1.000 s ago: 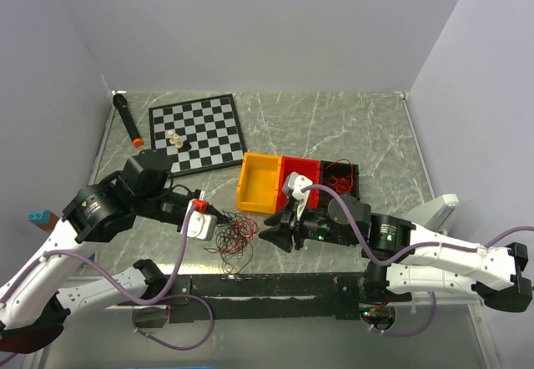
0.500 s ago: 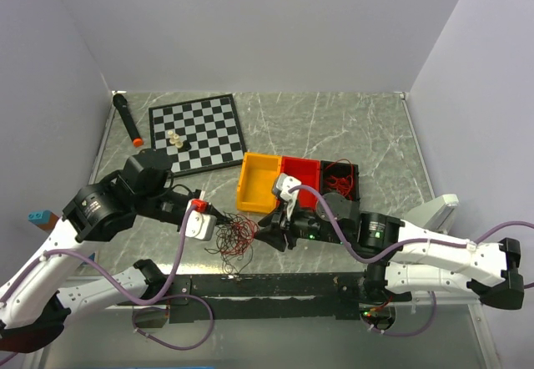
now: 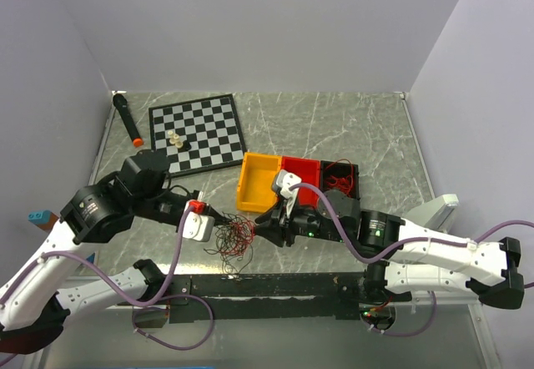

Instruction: Untangle the cables

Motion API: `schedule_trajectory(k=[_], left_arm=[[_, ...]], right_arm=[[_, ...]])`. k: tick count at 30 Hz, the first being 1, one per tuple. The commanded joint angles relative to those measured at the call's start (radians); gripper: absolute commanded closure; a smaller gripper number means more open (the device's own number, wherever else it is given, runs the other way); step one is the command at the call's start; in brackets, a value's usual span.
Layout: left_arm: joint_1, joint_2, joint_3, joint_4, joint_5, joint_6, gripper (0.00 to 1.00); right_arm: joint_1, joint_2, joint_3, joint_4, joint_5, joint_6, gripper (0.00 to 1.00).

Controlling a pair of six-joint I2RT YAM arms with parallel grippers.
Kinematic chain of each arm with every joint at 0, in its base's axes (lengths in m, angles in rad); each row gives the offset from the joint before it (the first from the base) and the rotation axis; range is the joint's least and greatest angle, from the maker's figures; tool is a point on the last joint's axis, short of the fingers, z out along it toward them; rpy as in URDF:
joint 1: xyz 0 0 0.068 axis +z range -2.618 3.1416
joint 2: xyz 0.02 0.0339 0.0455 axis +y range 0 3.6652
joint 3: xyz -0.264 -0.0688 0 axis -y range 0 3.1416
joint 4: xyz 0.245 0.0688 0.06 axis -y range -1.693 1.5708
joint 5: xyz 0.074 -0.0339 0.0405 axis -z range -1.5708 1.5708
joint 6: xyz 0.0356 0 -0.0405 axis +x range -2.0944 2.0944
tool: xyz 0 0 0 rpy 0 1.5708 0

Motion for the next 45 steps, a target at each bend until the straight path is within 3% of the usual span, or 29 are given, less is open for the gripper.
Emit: schedule_trajectory(k=[1,9,19,25,31,41,45], left_arm=[[0.002,-0.011,-0.001,0.017,0.041,0.011,0.99],[0.002,-0.025,-0.038,0.006,0.018,0.029,0.99],[0.003,-0.086,-0.213,-0.016,-0.100,0.121,0.99],[0.003,-0.104,-0.299,-0.034,-0.187,0.193,0.99],[0.005,-0.132,-0.426,-0.057,-0.327,0.313,0.99],[0.003,-0.236,-0.595,-0.042,-0.471,0.441,0.99],[0.003,-0.226,-0.609,-0.049,-0.494,0.453,0.99]], right_arm=[[-0.005,0.013,0.056,0.048,-0.007,-0.010,0.67],[-0.005,-0.024,0.053,0.017,0.038,-0.009,0.99],[-0.010,-0.220,0.046,-0.185,0.304,-0.015,1.00],[-0.012,-0.318,0.090,-0.280,0.583,0.003,1.00],[-0.010,-0.335,0.230,-0.304,0.827,-0.102,1.00],[-0.012,-0.311,0.363,0.017,1.125,-0.525,1.00],[-0.010,-0.277,0.385,0.291,1.203,-0.790,1.00]])
